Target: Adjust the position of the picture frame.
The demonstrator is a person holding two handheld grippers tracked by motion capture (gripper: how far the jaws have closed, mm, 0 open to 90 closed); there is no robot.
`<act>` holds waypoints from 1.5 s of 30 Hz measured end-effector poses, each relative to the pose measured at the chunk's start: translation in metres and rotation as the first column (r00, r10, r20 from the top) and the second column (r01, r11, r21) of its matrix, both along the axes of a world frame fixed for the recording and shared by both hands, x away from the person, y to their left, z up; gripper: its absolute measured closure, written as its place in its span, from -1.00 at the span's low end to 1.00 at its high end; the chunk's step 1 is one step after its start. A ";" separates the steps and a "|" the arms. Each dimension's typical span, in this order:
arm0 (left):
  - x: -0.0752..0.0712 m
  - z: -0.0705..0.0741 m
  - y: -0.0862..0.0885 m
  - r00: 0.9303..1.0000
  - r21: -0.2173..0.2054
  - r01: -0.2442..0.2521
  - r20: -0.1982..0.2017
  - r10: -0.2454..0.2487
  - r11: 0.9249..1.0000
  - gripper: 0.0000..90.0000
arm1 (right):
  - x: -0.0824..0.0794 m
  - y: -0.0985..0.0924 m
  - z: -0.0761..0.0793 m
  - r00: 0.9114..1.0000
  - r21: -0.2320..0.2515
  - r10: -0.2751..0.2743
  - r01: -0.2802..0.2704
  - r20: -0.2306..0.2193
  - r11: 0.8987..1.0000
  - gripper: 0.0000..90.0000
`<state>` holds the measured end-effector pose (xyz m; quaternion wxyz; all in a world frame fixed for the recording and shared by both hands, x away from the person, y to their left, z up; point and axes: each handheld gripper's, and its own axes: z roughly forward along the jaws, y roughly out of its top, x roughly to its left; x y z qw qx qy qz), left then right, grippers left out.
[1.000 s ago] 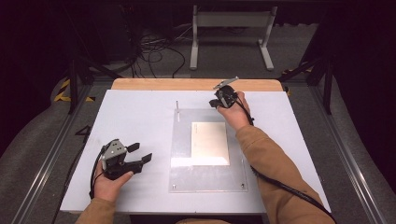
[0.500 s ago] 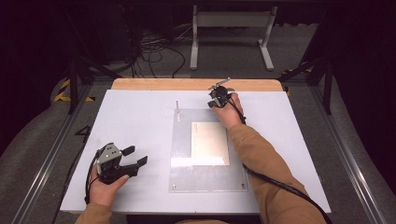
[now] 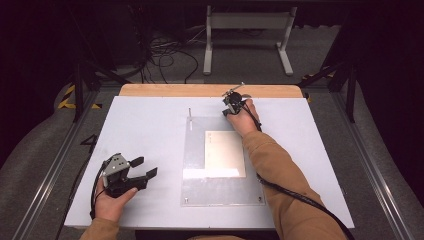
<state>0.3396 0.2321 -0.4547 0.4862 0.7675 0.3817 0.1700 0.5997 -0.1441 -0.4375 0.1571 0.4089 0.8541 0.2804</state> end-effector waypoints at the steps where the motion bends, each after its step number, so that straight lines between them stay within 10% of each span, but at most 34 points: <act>1: 0.000 0.000 0.000 1.000 -0.002 -0.002 -0.002 0.002 1.000 -0.31 | 0.000 0.000 0.000 1.000 0.003 0.004 -0.004 -0.002 1.000 1.00; 21: 0.005 0.001 -0.011 1.000 0.012 0.022 0.001 -0.022 1.000 -0.31 | -0.030 0.007 0.000 0.991 -0.036 0.135 -0.135 0.009 0.990 1.00; 45: 0.017 0.003 -0.023 0.997 0.014 0.071 0.005 -0.072 0.997 -0.31 | -0.048 -0.006 0.003 0.998 -0.027 0.048 -0.049 -0.044 0.998 1.00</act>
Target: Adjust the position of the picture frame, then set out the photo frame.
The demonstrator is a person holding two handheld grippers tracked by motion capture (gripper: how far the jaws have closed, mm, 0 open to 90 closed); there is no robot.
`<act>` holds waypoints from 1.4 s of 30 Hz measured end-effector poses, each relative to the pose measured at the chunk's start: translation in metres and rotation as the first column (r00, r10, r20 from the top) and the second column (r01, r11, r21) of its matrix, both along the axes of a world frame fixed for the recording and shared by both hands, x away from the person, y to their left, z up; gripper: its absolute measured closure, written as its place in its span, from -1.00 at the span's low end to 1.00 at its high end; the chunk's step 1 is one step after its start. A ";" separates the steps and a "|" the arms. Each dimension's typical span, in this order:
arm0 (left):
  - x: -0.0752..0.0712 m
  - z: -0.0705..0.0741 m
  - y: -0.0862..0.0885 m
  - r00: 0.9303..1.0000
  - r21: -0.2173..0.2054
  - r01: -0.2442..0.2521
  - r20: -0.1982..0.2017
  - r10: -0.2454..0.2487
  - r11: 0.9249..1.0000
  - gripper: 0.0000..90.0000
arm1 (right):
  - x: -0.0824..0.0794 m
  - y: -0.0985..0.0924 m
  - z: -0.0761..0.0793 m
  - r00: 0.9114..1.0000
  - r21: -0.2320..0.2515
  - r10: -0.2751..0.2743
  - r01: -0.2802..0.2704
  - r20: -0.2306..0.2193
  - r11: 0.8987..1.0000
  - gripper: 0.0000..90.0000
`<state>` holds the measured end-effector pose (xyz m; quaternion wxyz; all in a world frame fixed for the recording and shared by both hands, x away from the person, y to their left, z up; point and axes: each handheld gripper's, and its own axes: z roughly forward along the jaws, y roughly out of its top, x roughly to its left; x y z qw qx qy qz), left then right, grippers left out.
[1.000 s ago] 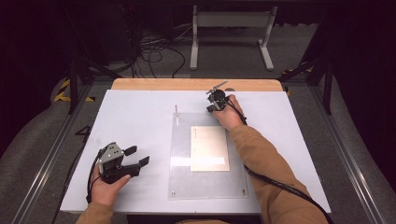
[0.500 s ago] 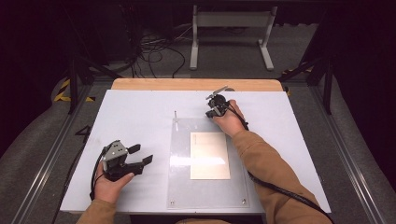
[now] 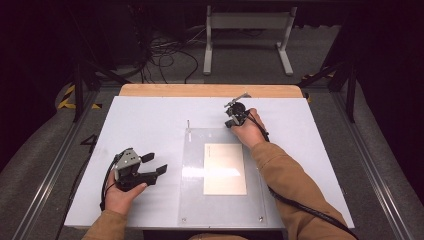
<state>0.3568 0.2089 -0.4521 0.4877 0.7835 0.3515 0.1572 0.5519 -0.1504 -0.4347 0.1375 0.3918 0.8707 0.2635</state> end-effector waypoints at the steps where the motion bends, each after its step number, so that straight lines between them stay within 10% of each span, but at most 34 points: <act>1: 0.000 0.000 0.000 1.000 0.005 -0.001 0.003 0.001 1.000 -0.31 | -0.001 0.000 0.000 1.000 -0.004 -0.006 0.006 0.002 1.000 1.00; 4: 0.001 0.000 0.000 1.000 0.000 0.005 -0.002 -0.005 1.000 -0.31 | -0.002 0.000 0.001 1.000 -0.016 0.002 -0.001 0.021 1.000 1.00; 10: 0.005 0.000 -0.004 1.000 -0.002 0.015 -0.003 -0.015 1.000 -0.31 | -0.015 -0.015 0.009 0.985 0.118 0.061 -0.080 0.163 0.990 0.72; 13: 0.006 0.001 -0.008 1.000 0.006 0.029 0.006 -0.029 1.000 -0.32 | -0.028 -0.025 0.022 0.962 0.148 0.132 -0.170 0.240 0.974 0.61; 29: 0.005 0.004 -0.015 0.999 0.017 0.048 -0.002 -0.048 0.999 -0.33 | -0.066 -0.094 0.032 0.925 0.282 0.149 -0.255 0.350 0.925 0.34; 38: 0.003 0.004 -0.017 0.999 0.024 0.051 -0.001 -0.051 0.998 -0.33 | -0.063 -0.113 0.021 0.946 0.330 0.027 -0.139 0.324 0.934 0.20; 42: 0.001 0.003 -0.017 0.999 0.015 0.049 -0.007 -0.048 0.999 -0.33 | -0.057 -0.113 0.009 0.950 0.316 0.073 -0.172 0.302 0.933 0.40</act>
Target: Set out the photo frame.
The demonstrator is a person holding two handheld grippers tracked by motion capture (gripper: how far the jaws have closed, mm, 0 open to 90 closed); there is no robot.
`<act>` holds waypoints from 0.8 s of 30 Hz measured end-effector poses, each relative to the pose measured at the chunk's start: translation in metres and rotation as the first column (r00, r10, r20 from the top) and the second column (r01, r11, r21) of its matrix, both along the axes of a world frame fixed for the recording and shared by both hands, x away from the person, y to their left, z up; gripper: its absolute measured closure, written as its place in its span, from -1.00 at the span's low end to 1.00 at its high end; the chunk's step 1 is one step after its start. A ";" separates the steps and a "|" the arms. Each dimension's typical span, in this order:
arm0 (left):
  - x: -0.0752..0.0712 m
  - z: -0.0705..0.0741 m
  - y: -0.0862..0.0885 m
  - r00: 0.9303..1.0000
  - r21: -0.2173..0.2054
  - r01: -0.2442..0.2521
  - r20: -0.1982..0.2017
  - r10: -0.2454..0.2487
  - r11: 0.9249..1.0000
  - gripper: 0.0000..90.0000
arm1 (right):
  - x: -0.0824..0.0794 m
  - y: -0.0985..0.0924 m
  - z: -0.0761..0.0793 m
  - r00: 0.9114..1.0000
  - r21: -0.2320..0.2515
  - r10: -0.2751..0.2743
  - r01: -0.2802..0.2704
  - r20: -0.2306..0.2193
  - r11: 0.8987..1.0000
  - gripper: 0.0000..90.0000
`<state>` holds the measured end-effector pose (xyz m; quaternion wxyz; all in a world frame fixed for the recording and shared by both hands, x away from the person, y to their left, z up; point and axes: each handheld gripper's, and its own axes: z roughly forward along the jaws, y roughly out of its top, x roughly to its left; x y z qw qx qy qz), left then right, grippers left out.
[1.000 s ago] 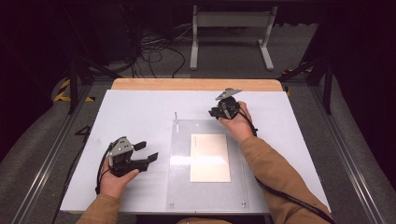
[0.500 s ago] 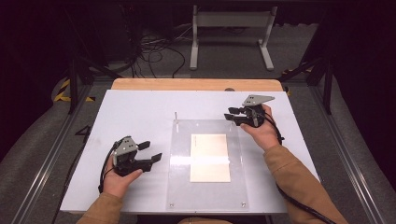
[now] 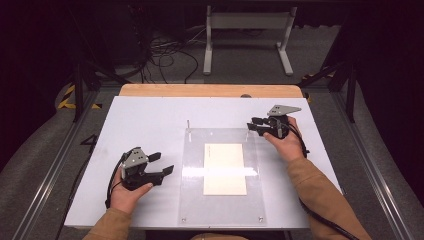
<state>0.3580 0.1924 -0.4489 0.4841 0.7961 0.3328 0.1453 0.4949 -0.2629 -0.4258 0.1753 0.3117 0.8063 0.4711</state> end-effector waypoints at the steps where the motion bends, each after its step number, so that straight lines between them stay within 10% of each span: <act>1: 0.000 0.000 0.001 1.000 0.008 0.000 0.006 0.000 1.000 -0.33 | 0.002 0.001 -0.003 1.000 -0.033 0.009 -0.009 0.011 0.999 0.40; 7: -0.003 -0.001 0.003 1.000 0.007 -0.003 0.002 0.003 1.000 -0.33 | 0.012 0.004 -0.013 1.000 -0.073 -0.011 0.012 0.016 0.997 0.36; 12: -0.005 -0.001 0.005 1.000 0.002 -0.014 0.000 0.014 1.000 -0.33 | 0.016 0.006 -0.017 1.000 -0.089 -0.010 0.010 0.007 0.996 0.72; 24: -0.008 -0.003 0.004 1.000 0.002 -0.016 -0.012 0.016 1.000 -0.34 | 0.017 0.009 -0.019 0.993 -0.017 -0.092 0.091 -0.076 0.996 0.90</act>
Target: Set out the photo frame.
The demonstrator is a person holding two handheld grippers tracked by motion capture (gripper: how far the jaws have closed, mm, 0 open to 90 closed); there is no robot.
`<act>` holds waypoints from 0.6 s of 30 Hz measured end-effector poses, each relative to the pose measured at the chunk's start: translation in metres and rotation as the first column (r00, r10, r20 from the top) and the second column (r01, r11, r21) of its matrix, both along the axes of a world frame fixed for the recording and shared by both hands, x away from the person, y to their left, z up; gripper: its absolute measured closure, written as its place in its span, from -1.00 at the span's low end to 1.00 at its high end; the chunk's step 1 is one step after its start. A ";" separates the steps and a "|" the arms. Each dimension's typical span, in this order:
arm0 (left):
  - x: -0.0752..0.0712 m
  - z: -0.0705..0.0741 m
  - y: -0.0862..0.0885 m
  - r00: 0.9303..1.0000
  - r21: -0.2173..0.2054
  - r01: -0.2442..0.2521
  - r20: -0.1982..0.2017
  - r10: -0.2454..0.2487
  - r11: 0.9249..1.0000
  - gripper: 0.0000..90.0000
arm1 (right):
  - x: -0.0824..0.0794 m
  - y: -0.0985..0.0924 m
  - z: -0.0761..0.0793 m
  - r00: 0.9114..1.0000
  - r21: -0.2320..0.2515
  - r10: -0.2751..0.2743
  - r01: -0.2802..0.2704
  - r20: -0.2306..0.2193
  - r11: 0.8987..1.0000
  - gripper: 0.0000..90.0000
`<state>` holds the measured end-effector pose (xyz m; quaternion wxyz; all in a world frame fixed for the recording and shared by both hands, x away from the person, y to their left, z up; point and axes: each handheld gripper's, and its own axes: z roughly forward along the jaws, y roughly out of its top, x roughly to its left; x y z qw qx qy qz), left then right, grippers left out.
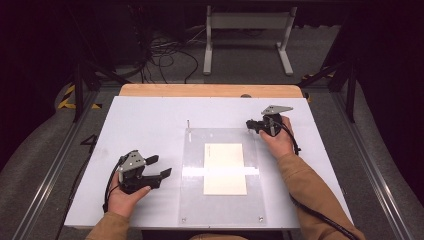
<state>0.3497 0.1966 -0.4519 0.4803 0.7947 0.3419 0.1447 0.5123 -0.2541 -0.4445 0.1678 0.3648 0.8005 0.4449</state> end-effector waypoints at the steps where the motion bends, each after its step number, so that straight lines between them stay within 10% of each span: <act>1: 0.000 0.000 0.000 1.000 0.000 0.001 0.001 -0.001 1.000 -0.34 | 0.000 0.000 -0.001 1.000 0.009 -0.006 0.006 -0.005 1.000 0.90; 18: -0.007 0.000 -0.001 1.000 0.040 0.007 0.011 -0.007 0.999 -0.35 | 0.012 0.000 0.002 0.991 0.057 -0.062 0.069 -0.121 0.996 0.90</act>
